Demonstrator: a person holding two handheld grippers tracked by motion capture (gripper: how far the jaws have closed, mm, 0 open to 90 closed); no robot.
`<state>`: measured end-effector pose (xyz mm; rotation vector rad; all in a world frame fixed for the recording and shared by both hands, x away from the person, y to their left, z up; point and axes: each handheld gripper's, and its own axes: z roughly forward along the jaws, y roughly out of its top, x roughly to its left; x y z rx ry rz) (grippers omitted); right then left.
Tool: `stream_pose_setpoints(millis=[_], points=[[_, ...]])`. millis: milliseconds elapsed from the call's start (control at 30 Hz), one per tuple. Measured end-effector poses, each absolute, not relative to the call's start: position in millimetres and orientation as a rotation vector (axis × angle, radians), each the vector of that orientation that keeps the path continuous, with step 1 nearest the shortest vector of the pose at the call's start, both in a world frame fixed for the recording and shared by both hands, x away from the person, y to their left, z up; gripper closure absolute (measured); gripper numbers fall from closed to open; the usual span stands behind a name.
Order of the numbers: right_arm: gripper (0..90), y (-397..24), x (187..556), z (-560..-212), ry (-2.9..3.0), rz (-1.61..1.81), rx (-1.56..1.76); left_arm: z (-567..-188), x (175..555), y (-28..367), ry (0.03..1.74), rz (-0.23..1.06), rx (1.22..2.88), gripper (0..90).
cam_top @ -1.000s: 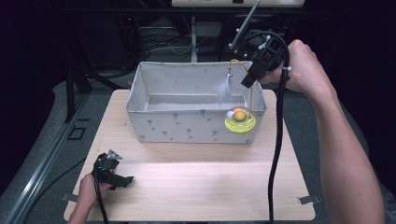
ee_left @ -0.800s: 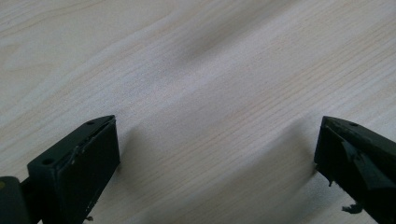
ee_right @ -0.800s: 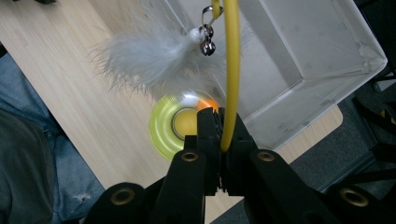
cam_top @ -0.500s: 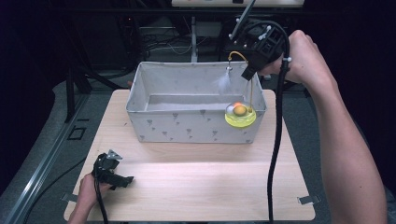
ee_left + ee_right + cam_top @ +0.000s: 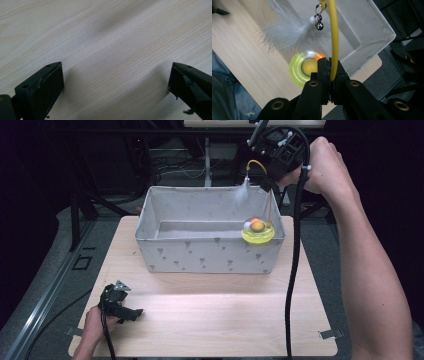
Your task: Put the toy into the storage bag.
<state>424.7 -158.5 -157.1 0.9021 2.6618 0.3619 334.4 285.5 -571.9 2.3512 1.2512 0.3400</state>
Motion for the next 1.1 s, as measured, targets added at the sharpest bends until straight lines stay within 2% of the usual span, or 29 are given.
stream_pose_setpoints(millis=[467,1100], points=[[88.4,-168,446,-151,2.598,0.388,0.99,-572,335,286,1.25,0.34,2.349,0.1],[88.4,-181,478,-166,2.538,0.404,1.107,-572,335,285,1.246,0.337,2.353,0.1]])
